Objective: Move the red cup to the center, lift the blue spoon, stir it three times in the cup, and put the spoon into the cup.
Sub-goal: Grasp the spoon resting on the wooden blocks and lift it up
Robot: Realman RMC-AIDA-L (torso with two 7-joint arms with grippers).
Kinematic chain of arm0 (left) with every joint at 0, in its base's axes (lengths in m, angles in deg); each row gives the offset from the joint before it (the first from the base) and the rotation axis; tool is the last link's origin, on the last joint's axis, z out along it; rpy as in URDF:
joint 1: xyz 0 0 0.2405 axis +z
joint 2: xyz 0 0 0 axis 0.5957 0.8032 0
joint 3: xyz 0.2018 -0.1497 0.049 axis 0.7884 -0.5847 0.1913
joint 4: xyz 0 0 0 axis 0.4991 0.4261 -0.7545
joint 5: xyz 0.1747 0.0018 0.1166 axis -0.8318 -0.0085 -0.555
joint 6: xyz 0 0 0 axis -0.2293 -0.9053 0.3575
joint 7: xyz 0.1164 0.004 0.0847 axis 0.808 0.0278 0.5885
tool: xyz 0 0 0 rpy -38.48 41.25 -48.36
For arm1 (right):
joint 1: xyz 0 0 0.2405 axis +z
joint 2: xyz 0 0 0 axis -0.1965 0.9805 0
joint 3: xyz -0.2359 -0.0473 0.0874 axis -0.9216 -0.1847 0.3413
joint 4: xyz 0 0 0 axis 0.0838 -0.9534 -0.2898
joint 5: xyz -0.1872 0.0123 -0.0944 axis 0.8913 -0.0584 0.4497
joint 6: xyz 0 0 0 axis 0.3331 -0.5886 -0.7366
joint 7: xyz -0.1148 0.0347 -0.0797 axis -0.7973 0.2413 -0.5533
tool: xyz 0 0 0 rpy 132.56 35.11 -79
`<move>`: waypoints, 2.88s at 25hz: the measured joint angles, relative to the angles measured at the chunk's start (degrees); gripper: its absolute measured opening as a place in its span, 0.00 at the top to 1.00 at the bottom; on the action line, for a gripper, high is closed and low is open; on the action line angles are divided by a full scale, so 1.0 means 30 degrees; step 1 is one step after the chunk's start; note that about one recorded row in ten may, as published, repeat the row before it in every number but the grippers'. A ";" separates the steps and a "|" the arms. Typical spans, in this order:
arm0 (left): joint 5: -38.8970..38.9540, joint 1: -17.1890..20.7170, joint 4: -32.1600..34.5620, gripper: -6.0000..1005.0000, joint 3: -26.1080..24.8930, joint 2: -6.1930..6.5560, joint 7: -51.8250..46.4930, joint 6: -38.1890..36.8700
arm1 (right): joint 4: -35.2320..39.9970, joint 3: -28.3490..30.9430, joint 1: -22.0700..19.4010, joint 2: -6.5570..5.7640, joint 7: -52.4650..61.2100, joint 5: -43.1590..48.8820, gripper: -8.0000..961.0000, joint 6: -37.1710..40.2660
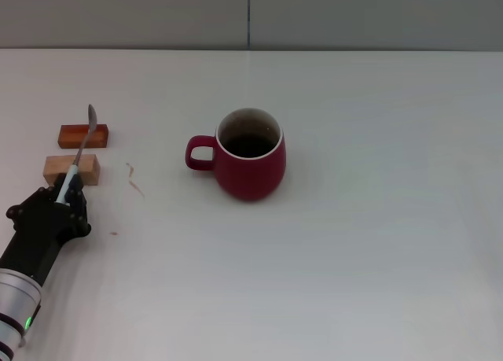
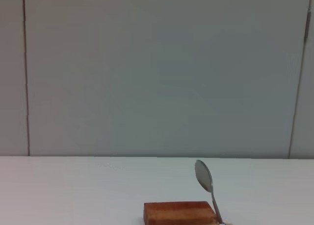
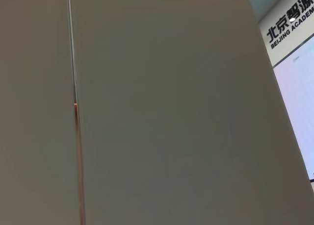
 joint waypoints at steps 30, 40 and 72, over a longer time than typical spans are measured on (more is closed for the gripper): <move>-0.0154 0.0502 0.0537 0.85 0.0142 0.0042 -0.1147 -0.0270 | 0.0001 0.0004 -0.0030 0.0000 0.0000 0.0000 0.26 0.0098; -0.0522 0.0597 0.0561 0.85 0.0138 0.0043 -0.2080 -0.0939 | 0.0001 -0.0248 -0.0080 -0.0001 0.0001 0.0000 0.27 0.0200; -0.1524 0.1330 0.3359 0.85 0.1415 0.0140 -0.8468 -0.3573 | -0.0206 -0.0259 -0.0380 0.0029 0.0000 0.0000 0.26 0.0232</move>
